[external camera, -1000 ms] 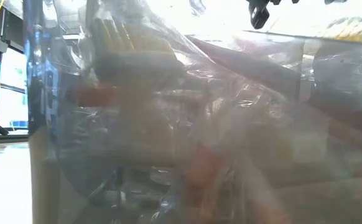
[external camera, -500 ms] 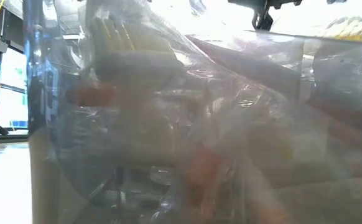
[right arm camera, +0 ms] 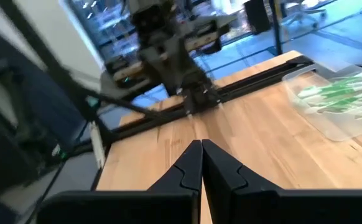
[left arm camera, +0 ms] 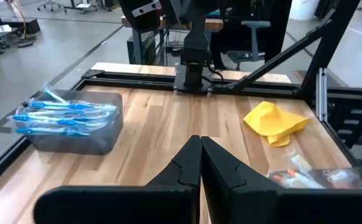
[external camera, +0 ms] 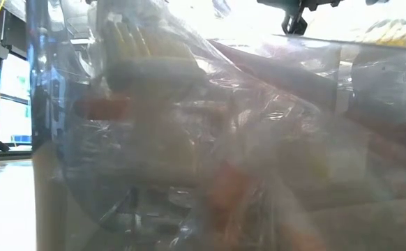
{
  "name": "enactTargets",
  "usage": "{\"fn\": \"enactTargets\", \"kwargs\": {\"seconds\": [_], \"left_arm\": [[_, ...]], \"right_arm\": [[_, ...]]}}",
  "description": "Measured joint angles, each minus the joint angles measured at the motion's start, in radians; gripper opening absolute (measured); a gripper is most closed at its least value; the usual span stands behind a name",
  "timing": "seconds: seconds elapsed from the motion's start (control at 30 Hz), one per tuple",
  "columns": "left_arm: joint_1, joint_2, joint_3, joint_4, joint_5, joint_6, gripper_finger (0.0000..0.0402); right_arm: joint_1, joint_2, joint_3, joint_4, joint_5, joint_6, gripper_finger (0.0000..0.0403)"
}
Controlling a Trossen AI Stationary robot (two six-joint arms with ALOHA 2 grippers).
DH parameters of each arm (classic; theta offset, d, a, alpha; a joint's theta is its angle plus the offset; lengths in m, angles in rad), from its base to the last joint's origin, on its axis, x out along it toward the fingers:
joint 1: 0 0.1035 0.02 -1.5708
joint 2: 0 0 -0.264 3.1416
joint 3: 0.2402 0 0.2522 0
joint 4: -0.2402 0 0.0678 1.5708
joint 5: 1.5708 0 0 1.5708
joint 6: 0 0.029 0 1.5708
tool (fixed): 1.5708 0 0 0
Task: Pick & Place Toothbrushes
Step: Return to Home Position
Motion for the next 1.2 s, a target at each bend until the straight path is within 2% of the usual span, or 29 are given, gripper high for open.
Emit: {"fn": "enactTargets", "kwargs": {"seconds": [0.2,0.37,0.6,0.77,1.2], "left_arm": [[0.000,-0.078,0.000,-0.097,0.029,0.011,0.0002],[0.000,-0.169,0.001,-0.175,0.029,0.024,0.0002],[0.000,-0.259,0.001,-0.260,0.028,0.064,0.0002],[0.000,-0.309,0.001,-0.322,0.022,0.067,0.0002],[0.000,-0.460,0.001,-0.473,-0.008,0.067,0.0002]], "right_arm": [[0.007,-0.055,-0.001,-0.018,-0.071,-0.081,0.0002],[0.006,-0.155,0.000,-0.053,-0.063,-0.143,0.0002],[0.006,-0.299,0.000,-0.166,0.014,-0.185,0.0002],[0.006,-0.398,0.000,-0.255,0.015,-0.198,0.0003],[0.006,-0.525,0.000,-0.378,0.015,-0.226,0.0003]]}}
